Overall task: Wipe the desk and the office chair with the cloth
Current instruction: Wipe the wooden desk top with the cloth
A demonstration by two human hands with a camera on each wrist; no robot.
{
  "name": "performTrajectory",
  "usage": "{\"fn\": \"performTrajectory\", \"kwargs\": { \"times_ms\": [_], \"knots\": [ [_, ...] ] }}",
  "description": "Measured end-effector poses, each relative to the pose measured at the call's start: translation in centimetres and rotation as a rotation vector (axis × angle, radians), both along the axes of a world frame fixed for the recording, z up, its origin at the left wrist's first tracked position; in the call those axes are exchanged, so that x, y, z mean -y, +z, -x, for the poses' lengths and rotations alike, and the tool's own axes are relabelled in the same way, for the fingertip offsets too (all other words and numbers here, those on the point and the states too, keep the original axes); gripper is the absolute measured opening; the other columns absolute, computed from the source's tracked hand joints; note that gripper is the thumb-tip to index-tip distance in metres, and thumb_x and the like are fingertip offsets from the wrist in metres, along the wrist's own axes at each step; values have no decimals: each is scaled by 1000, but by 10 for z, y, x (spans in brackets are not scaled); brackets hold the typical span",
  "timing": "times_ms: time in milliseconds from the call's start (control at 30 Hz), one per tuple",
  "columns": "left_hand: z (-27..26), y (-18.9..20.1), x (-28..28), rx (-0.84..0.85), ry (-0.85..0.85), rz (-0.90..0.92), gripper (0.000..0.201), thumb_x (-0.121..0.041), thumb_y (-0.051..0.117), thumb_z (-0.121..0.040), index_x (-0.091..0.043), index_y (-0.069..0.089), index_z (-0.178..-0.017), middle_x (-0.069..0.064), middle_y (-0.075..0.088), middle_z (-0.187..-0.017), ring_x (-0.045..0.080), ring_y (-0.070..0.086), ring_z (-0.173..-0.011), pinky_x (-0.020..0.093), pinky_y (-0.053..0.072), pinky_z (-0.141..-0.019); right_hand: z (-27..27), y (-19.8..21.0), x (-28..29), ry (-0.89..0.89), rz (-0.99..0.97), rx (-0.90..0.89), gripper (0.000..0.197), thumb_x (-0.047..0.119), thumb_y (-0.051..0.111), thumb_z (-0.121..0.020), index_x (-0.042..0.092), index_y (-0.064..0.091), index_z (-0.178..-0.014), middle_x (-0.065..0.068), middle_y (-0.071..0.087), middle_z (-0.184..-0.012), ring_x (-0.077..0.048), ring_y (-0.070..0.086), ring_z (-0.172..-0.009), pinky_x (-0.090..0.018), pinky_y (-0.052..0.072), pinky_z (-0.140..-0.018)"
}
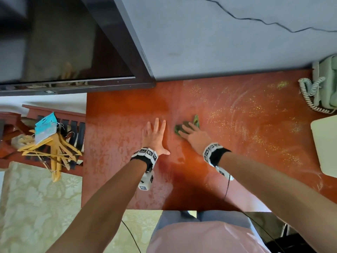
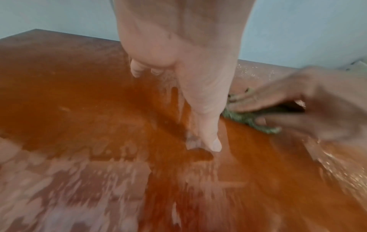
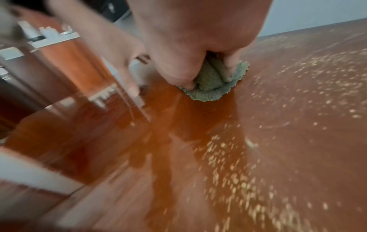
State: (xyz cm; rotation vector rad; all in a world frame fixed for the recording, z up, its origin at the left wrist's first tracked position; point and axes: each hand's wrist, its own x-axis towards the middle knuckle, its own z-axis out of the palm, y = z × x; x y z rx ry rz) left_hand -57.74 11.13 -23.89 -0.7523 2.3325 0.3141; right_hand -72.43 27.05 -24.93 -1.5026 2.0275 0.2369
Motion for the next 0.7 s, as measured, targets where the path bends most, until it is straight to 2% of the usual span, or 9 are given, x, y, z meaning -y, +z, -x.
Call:
{"fn": "performTrajectory", "kwargs": {
  "times_ms": [67,133,200,267,333,433,567,633,700],
  "knots": [
    [13,0,10,-7,13,-29,154,-61,92,-61,-30,-20,-162,4,-27,-169,42,-16,-156,64,4,-123,-17,-1,-11,116,-4,33,75,8,57,-100,28,22,-163,0,9,-172,-33,8,-158,-46,44,-114],
    [22,-3,19,-19,30,-50,154,-59,93,-61,-32,-21,-161,3,-29,-169,37,-20,-156,62,-1,-123,-28,-6,-17,208,25,32,64,15,56,-102,24,31,-161,-2,13,-172,-36,10,-157,-47,35,-120],
    [26,-9,25,-16,48,-64,154,-60,93,-60,-34,-21,-161,1,-28,-169,35,-20,-156,60,-1,-124,-29,-8,-17,260,37,30,62,14,55,-102,22,34,-160,-4,15,-171,-37,12,-157,-48,30,-124],
    [23,-16,27,-21,68,-73,154,-61,93,-59,-36,-20,-161,-3,-29,-168,33,-19,-157,60,2,-125,-18,-8,-12,267,41,46,67,9,55,-102,23,28,-162,-4,15,-171,-37,12,-157,-49,27,-125],
    [20,-20,28,-36,88,-88,154,-59,94,-58,-39,-19,-161,-7,-29,-168,31,-19,-157,60,4,-125,0,-7,-2,219,48,29,72,5,53,-101,26,22,-163,-2,12,-172,-36,10,-158,-49,30,-123],
    [21,-21,26,-41,91,-82,154,-57,95,-58,-39,-18,-161,-8,-27,-169,31,-18,-158,58,5,-125,35,-4,27,69,51,-22,78,1,55,-100,31,19,-163,0,10,-172,-34,11,-158,-50,44,-113],
    [24,-21,23,-22,87,-66,155,-57,95,-59,-37,-21,-161,-5,-27,-169,33,-18,-157,53,2,-127,99,6,74,-105,85,-64,70,-2,48,-101,32,30,-160,-1,21,-170,-35,20,-155,-55,43,-113],
    [25,-23,24,-9,79,-51,156,-59,94,-59,-37,-22,-160,-3,-27,-169,34,-17,-157,52,1,-127,125,11,91,-215,102,-64,67,-5,41,-101,30,37,-157,-3,27,-167,-36,21,-154,-58,44,-111],
    [25,-25,24,-2,80,-43,156,-59,94,-59,-36,-23,-160,-3,-27,-169,35,-17,-157,52,2,-127,140,15,104,-251,86,-66,64,-5,40,-100,27,38,-156,-6,30,-164,-37,22,-153,-58,45,-110]
  ]
}}
